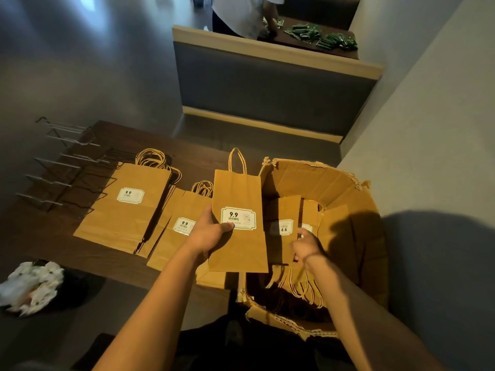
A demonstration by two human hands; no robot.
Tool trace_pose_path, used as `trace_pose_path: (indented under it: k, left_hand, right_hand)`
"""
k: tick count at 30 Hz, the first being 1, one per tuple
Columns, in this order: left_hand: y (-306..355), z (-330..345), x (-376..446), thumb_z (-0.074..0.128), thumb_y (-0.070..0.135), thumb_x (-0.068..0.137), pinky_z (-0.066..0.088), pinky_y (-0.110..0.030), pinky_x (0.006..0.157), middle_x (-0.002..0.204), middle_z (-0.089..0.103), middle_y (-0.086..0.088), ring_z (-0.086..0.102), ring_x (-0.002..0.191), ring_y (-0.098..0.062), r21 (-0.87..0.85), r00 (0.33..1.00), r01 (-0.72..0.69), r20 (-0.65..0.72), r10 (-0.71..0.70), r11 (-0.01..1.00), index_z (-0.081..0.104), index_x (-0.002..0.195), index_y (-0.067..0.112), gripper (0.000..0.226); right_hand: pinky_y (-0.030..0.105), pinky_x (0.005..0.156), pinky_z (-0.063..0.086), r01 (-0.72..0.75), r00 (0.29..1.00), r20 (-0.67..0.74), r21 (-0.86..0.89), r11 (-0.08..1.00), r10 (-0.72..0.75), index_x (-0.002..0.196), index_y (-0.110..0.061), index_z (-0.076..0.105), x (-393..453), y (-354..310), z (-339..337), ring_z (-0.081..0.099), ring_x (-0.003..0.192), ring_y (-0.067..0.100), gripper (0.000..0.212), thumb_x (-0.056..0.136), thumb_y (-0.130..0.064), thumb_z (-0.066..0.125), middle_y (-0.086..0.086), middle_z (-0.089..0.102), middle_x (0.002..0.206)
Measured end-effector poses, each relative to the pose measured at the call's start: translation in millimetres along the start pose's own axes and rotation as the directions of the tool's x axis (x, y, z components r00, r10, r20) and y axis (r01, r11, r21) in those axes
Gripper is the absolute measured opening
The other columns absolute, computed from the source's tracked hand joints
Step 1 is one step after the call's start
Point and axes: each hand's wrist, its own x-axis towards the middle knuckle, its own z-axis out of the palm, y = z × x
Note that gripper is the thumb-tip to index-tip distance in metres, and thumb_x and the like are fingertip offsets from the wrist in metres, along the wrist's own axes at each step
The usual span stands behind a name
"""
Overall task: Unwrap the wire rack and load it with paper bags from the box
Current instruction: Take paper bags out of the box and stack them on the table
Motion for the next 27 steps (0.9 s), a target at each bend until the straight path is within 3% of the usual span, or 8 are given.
trace_pose_path:
  k: [4, 8, 11, 13, 18, 21, 24, 27]
  left_hand:
    - [0, -7, 2, 0.067, 0.0, 0.094, 0.058, -0.043, 0.097, 0.122, 0.072, -0.003, 0.07, 0.11, -0.023, -0.008, 1.0, 0.001, 0.028, -0.001, 1.0, 0.051, 0.134, 0.023, 0.049]
    - [3, -10, 5, 0.064, -0.003, 0.095, 0.061, -0.034, 0.084, 0.116, 0.075, -0.003, 0.074, 0.102, -0.02, -0.055, 0.999, -0.005, 0.035, 0.007, 0.998, 0.054, 0.131, 0.023, 0.045]
    - [10, -9, 7, 0.061, -0.005, 0.096, 0.06, -0.032, 0.081, 0.119, 0.073, -0.003, 0.073, 0.103, -0.019, -0.042, 0.997, -0.029, 0.076, 0.032, 0.999, 0.052, 0.135, 0.026, 0.051]
    - [17, -5, 5, 0.06, -0.005, 0.097, 0.059, -0.024, 0.072, 0.119, 0.072, -0.002, 0.073, 0.099, -0.014, -0.01, 0.99, -0.058, 0.128, 0.058, 0.998, 0.049, 0.135, 0.029, 0.052]
    - [27, 5, -3, 0.059, -0.007, 0.097, 0.062, -0.031, 0.074, 0.117, 0.074, -0.005, 0.075, 0.099, -0.02, -0.033, 0.961, -0.078, 0.263, 0.084, 0.996, 0.05, 0.137, 0.028, 0.055]
    - [28, 8, -5, 0.056, -0.009, 0.097, 0.061, -0.035, 0.081, 0.112, 0.076, -0.002, 0.073, 0.103, -0.025, -0.026, 0.943, -0.145, 0.299, 0.146, 0.989, 0.055, 0.137, 0.029, 0.055]
    - [28, 6, -9, 0.052, 0.018, 0.106, 0.06, -0.04, 0.087, 0.117, 0.075, 0.0, 0.072, 0.106, -0.021, -0.045, 0.96, -0.133, 0.244, 0.14, 0.99, 0.052, 0.141, 0.038, 0.04]
    - [27, -2, -18, 0.037, 0.056, 0.106, 0.058, -0.035, 0.086, 0.115, 0.075, 0.001, 0.07, 0.106, -0.017, -0.09, 0.979, -0.056, 0.189, 0.073, 0.994, 0.057, 0.131, 0.041, 0.036]
  right_hand:
    - [0.029, 0.085, 0.05, 0.086, 0.982, -0.145, -0.228, 0.97, -0.121, 0.134, -0.009, 0.06, 6, -24, -53, 0.063, 0.112, 0.031, 0.046, 0.091, 0.006, 0.053, 0.013, 0.064, 0.128]
    - [0.034, 0.08, 0.047, 0.246, 0.863, -0.291, -0.474, 0.845, -0.414, 0.095, -0.016, 0.067, -22, -60, -105, 0.059, 0.084, 0.022, 0.018, 0.094, -0.012, 0.05, 0.005, 0.067, 0.092]
    - [0.035, 0.087, 0.027, 0.387, 0.755, -0.216, -0.615, 0.687, -0.619, 0.07, -0.023, 0.056, -43, -98, -126, 0.054, 0.087, 0.025, 0.021, 0.081, -0.021, 0.039, 0.001, 0.06, 0.077]
    - [0.037, 0.091, 0.027, 0.477, 0.681, -0.123, -0.673, 0.565, -0.722, 0.062, -0.027, 0.05, -64, -124, -122, 0.054, 0.096, 0.024, 0.021, 0.078, -0.019, 0.04, -0.006, 0.057, 0.074]
    - [0.049, 0.109, 0.027, 0.621, 0.396, 0.141, -0.769, 0.151, -0.907, 0.077, -0.031, 0.066, -123, -163, -51, 0.047, 0.111, 0.019, 0.023, 0.086, -0.014, 0.052, -0.01, 0.057, 0.096]
    - [0.049, 0.11, 0.029, 0.642, 0.304, 0.289, -0.766, -0.029, -0.908, 0.086, -0.028, 0.073, -135, -170, 0, 0.043, 0.119, 0.022, 0.019, 0.082, -0.011, 0.067, -0.005, 0.051, 0.113]
    - [0.052, 0.114, 0.026, 0.658, 0.315, 0.321, -0.752, -0.038, -0.893, 0.092, -0.028, 0.075, -133, -171, 36, 0.032, 0.14, 0.028, 0.019, 0.082, -0.014, 0.069, 0.002, 0.045, 0.144]
    - [0.054, 0.114, 0.026, 0.689, 0.347, 0.261, -0.722, 0.056, -0.901, 0.097, -0.024, 0.07, -129, -170, 57, 0.028, 0.144, 0.031, 0.013, 0.088, -0.016, 0.065, 0.005, 0.042, 0.15]
